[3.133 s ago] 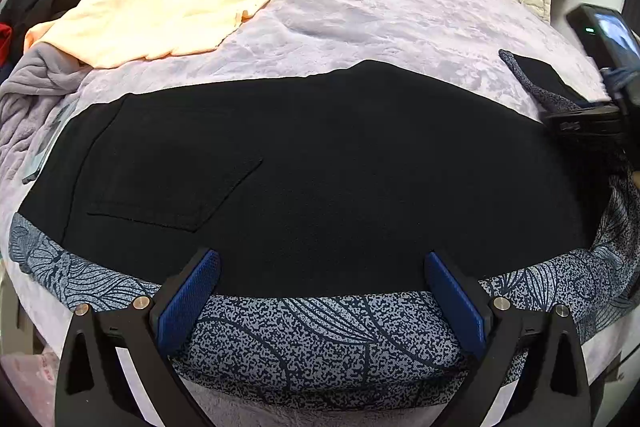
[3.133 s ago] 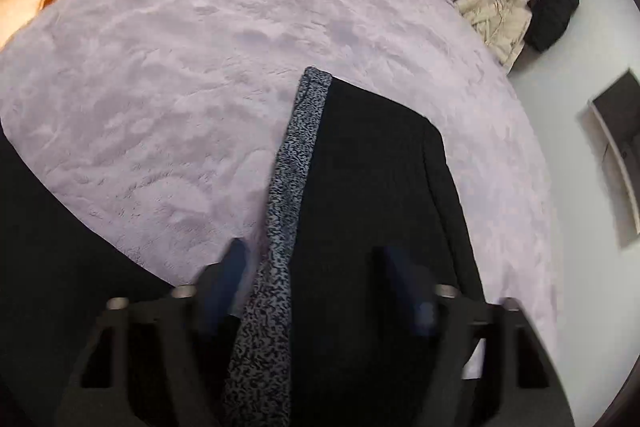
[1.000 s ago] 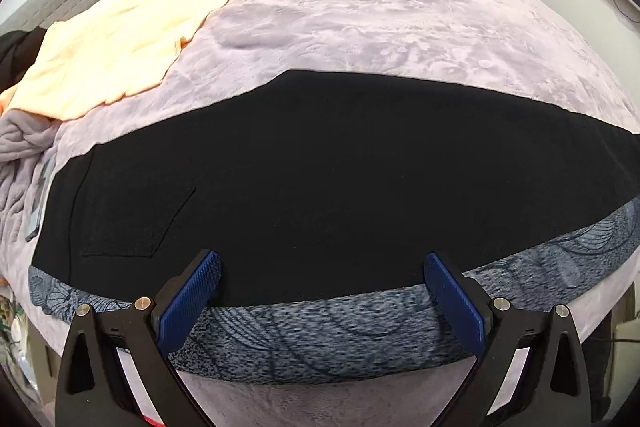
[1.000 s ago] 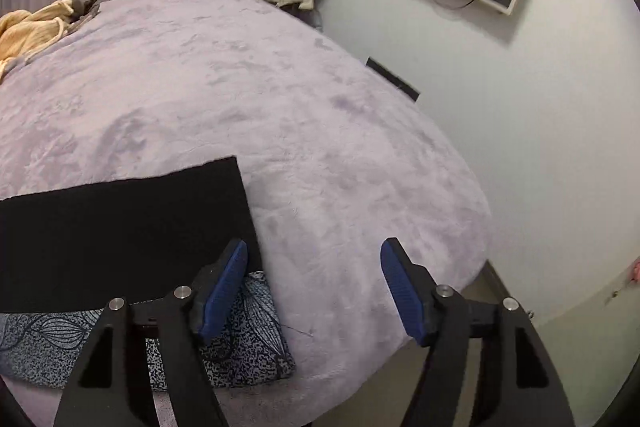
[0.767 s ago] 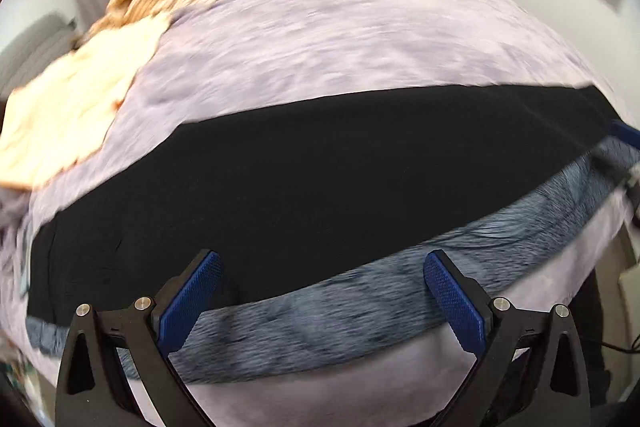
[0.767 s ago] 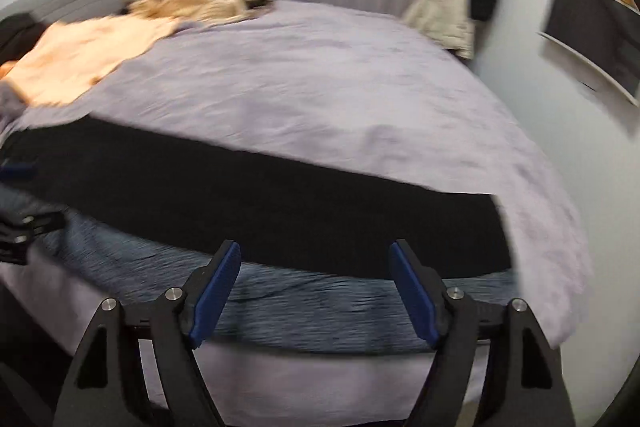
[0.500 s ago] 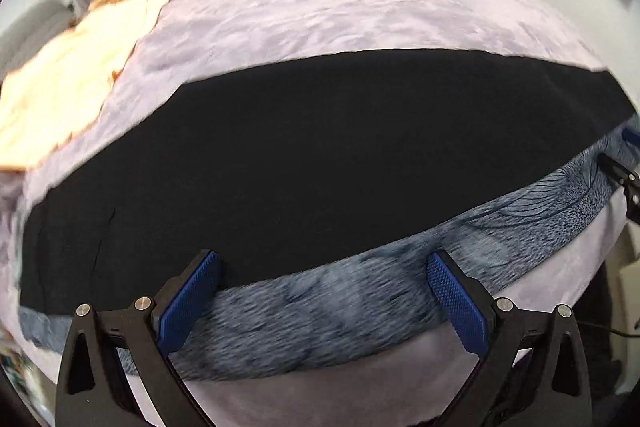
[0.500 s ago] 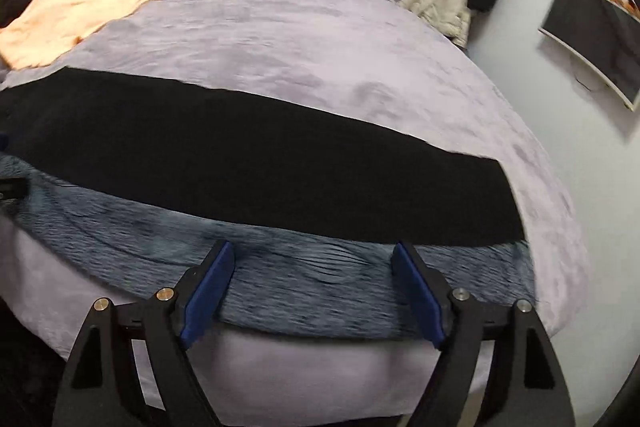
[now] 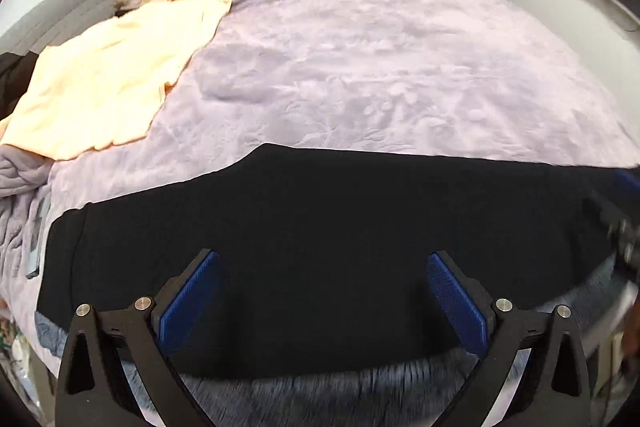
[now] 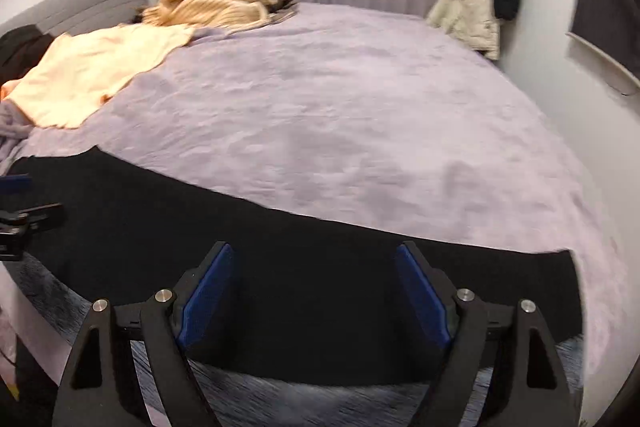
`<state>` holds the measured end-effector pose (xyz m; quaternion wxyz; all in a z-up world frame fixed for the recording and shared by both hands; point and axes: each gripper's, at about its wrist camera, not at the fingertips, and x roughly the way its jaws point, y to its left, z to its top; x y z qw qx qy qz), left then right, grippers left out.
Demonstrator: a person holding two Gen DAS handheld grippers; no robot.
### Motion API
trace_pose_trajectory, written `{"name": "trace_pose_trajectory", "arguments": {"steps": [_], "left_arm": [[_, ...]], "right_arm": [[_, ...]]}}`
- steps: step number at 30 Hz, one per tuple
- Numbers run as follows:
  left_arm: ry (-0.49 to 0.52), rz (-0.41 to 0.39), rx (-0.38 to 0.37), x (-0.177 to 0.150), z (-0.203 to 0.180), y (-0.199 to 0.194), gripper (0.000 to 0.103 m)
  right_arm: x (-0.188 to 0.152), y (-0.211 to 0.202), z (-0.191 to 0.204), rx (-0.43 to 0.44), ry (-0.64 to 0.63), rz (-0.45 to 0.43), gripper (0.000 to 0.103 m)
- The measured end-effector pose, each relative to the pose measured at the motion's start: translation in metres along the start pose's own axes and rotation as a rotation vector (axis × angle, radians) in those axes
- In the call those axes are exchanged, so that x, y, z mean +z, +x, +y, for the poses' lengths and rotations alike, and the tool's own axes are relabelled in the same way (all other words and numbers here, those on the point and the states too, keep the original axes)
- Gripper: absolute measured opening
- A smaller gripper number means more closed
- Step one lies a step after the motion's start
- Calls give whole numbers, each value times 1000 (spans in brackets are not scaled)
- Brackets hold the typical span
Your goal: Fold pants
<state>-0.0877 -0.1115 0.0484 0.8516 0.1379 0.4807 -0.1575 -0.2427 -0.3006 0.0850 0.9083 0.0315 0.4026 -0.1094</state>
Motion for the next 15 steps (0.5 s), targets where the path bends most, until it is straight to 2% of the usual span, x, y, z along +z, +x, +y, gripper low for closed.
{"name": "trace_pose_trajectory", "arguments": {"steps": [1, 2, 4, 5, 7, 8, 9, 10, 11, 13, 15], "left_arm": [[-10, 39, 19, 7, -3, 16, 103], [-19, 68, 38, 15, 6, 24, 103], [-54, 91, 48, 11, 20, 37, 103], [-84, 92, 32, 6, 29, 39, 103], [-118, 86, 35, 0, 47, 34, 103], [-123, 85, 18, -2, 55, 35, 103], [-127, 96, -30, -4, 62, 35, 103], [-123, 93, -49, -6, 64, 34, 103], [-107, 88, -49, -4, 67, 51, 103], [-74, 73, -28, -7, 61, 46, 103], [-75, 33, -26, -10, 54, 25, 103]], "right_arm": [[4, 18, 15, 37, -28, 46, 86], [3, 30, 28, 30, -57, 83, 86], [-6, 30, 41, -33, -129, 74, 86], [-10, 27, 34, -48, -137, 60, 87], [-15, 20, 0, -97, -93, 67, 92], [-18, 18, -25, -148, -50, 76, 95], [-20, 18, -52, -184, -4, 87, 97], [-20, 21, -75, -201, 37, 99, 103], [-22, 18, -98, -231, 75, 107, 103], [-30, 10, -137, -322, 129, 112, 102], [-31, -4, -157, -373, 177, 114, 102]]}}
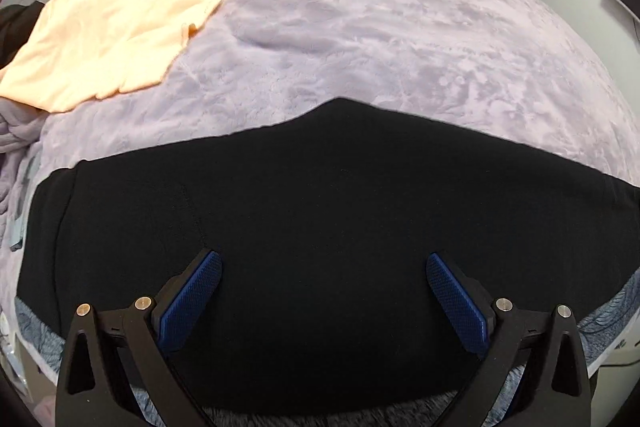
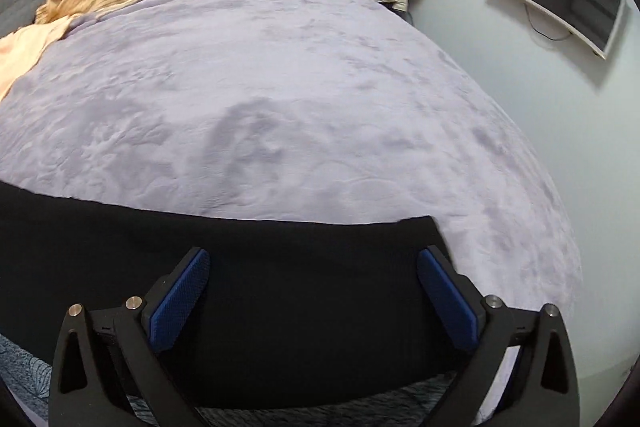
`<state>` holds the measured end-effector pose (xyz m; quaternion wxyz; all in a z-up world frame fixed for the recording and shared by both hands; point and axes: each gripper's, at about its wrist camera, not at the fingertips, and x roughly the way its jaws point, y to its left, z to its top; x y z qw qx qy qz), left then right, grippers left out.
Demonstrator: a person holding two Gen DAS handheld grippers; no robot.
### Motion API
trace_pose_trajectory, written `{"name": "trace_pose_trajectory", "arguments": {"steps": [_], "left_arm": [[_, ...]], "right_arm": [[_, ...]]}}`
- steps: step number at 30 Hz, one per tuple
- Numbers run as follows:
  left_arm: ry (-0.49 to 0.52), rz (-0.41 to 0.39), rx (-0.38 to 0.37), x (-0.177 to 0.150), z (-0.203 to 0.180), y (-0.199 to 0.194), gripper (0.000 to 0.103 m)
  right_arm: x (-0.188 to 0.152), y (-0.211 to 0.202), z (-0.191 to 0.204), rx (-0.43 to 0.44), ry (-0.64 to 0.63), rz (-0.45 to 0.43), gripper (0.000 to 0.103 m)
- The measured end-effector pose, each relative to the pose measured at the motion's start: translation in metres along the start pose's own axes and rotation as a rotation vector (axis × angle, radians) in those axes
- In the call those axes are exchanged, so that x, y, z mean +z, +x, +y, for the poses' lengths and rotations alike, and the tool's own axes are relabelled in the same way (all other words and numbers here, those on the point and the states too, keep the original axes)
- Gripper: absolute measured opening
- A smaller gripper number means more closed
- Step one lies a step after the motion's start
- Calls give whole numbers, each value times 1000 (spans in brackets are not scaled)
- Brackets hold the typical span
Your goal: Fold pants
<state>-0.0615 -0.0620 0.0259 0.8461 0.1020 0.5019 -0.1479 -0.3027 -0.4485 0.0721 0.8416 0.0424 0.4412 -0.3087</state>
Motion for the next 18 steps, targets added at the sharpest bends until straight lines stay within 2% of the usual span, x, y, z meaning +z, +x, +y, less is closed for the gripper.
{"name": "trace_pose_trajectory", "arguments": {"steps": [1, 3, 5, 8, 10, 12, 13, 16, 18], "left_arm": [[8, -25, 1, -1, -1, -11, 103], [21, -59, 70, -2, 6, -14, 103], [18, -54, 144, -9, 18, -11, 103], [-24, -21, 172, -17, 51, 3, 103], [-54, -40, 168, -32, 72, -8, 103], [-77, -50, 208, -43, 98, -13, 103], [-110, -47, 201, -52, 117, -17, 103], [-248, -45, 113, -70, 169, -23, 103], [-315, -47, 120, -77, 196, -28, 103]], "right_arm": [[0, -8, -4, -20, 20, -4, 102], [-5, -27, 5, 49, 24, -33, 102], [-9, -40, 37, 128, -20, -60, 102], [-20, -42, 107, 196, -164, -78, 102], [-32, -38, 139, 154, -256, -88, 102], [-36, -38, 147, 128, -267, -123, 102], [-34, -37, 146, 140, -259, -117, 102], [-26, -24, 133, 228, -186, -46, 102], [-22, -21, 130, 236, -170, -27, 102]]}}
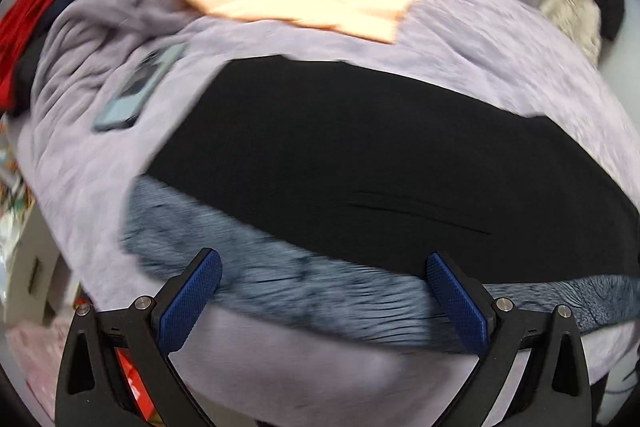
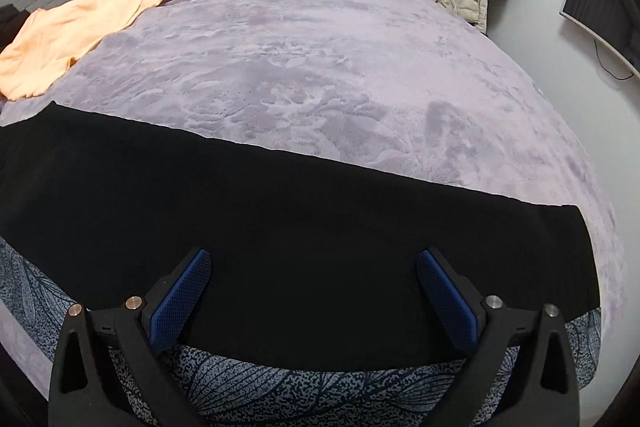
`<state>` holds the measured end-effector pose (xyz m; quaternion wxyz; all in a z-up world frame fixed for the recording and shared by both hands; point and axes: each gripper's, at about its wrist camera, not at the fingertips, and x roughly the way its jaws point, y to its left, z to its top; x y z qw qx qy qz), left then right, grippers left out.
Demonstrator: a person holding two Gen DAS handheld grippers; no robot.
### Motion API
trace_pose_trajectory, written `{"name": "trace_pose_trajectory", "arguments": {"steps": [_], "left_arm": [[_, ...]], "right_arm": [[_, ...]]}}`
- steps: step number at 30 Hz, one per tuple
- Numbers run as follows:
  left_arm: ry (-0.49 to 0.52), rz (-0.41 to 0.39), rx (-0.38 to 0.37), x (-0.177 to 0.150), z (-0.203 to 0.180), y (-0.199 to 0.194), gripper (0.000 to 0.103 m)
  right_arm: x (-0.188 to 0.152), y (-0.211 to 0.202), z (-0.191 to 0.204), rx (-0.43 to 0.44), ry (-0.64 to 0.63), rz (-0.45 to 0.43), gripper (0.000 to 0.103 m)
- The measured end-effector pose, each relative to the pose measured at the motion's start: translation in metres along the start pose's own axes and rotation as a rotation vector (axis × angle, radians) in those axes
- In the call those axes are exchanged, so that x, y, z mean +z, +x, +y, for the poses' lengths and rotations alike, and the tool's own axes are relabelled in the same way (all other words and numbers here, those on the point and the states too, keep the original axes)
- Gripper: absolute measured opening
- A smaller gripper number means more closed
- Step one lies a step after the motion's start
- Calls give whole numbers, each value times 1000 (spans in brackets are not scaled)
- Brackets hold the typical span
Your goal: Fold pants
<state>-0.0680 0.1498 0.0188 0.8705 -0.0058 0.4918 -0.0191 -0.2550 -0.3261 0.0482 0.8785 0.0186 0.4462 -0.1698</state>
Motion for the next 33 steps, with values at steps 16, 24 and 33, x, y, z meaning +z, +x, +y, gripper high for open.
{"name": "trace_pose_trajectory", "arguments": {"steps": [16, 24, 33], "left_arm": [[57, 39, 161, 122, -45, 67, 103], [-119, 83, 117, 124, 13, 70, 103], [83, 64, 305, 111, -38, 66, 103]], "right_arm": [[105, -12, 292, 314, -390, -39, 102], [136, 56, 313, 280, -278, 133, 102], [123, 34, 362, 210, -437, 57, 102]]}}
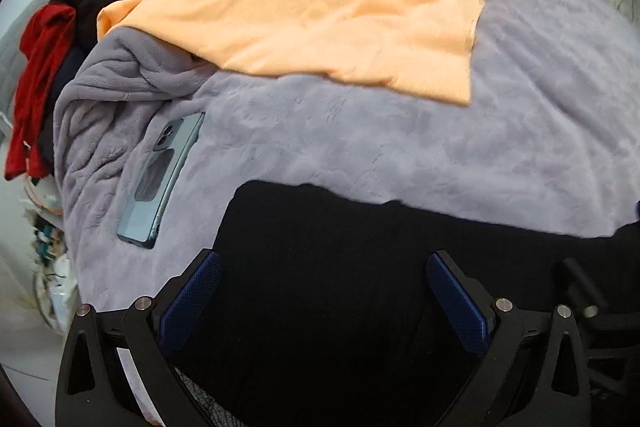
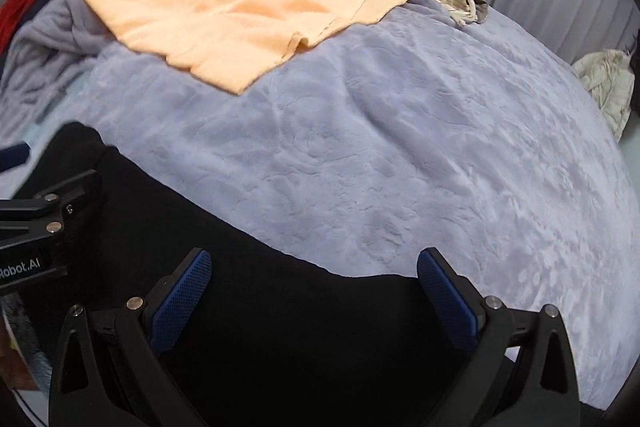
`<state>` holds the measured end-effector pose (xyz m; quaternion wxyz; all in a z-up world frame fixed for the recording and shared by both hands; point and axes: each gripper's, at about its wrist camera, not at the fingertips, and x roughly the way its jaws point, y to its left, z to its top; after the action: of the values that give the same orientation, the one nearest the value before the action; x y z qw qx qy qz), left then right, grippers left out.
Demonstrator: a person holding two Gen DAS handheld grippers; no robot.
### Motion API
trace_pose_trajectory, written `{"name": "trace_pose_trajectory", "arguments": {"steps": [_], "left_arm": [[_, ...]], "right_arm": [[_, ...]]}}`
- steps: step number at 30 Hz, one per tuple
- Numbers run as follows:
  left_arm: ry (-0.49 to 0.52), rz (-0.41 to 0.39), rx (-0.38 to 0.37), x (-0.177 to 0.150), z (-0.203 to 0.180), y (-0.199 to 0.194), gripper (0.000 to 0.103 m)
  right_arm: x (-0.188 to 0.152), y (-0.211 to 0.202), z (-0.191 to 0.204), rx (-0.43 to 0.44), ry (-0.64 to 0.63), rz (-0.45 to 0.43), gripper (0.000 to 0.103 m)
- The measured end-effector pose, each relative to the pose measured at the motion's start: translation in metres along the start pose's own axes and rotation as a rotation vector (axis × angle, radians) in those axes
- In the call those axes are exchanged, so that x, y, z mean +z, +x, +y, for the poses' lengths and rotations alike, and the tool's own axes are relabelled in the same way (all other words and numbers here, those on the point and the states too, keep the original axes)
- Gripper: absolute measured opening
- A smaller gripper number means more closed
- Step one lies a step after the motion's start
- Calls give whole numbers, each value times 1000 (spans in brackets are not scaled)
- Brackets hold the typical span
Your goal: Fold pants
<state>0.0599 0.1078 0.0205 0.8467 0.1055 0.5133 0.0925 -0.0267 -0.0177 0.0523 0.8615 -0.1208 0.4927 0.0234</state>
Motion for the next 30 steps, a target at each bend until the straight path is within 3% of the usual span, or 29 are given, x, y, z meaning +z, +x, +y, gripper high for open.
{"name": "trace_pose_trajectory", "arguments": {"steps": [2, 4, 5, 10, 12, 14, 16, 18, 21, 23, 25, 30], "left_arm": [[-30, 19, -40, -5, 11, 6, 103], [-77, 22, -69, -11, 23, -7, 103], [-91, 0, -92, -16, 24, -18, 103], [-6, -33, -300, -53, -21, -58, 103], [47, -16, -298, -72, -45, -61, 103], [107, -55, -214, -89, -58, -61, 103], [114, -71, -221, -98, -53, -64, 103], [91, -49, -232, -101, -42, -64, 103], [82, -17, -226, -99, -37, -64, 103], [102, -19, -178, -97, -46, -70, 103], [149, -17, -189, -97, -67, -78, 103], [282, -38, -285, -103, -150, -108, 103]], "right_arm": [[-10, -4, -16, -27, 29, 1, 102], [-26, -22, -35, -110, 21, -14, 102], [-35, -35, -44, -104, 23, -30, 102], [-82, -83, -44, 155, 25, -72, 102], [-100, -77, -29, 149, -45, -45, 102], [-123, -72, -34, 106, -70, -31, 102], [-141, -74, -66, 135, 1, -42, 102], [-160, -79, -106, 65, 59, -41, 102], [-193, -85, -175, 41, 194, -30, 103], [-223, -86, -221, -60, 263, 4, 103], [-250, -92, -257, -72, 309, -6, 103], [-306, -116, -328, -210, 420, -13, 103]]}}
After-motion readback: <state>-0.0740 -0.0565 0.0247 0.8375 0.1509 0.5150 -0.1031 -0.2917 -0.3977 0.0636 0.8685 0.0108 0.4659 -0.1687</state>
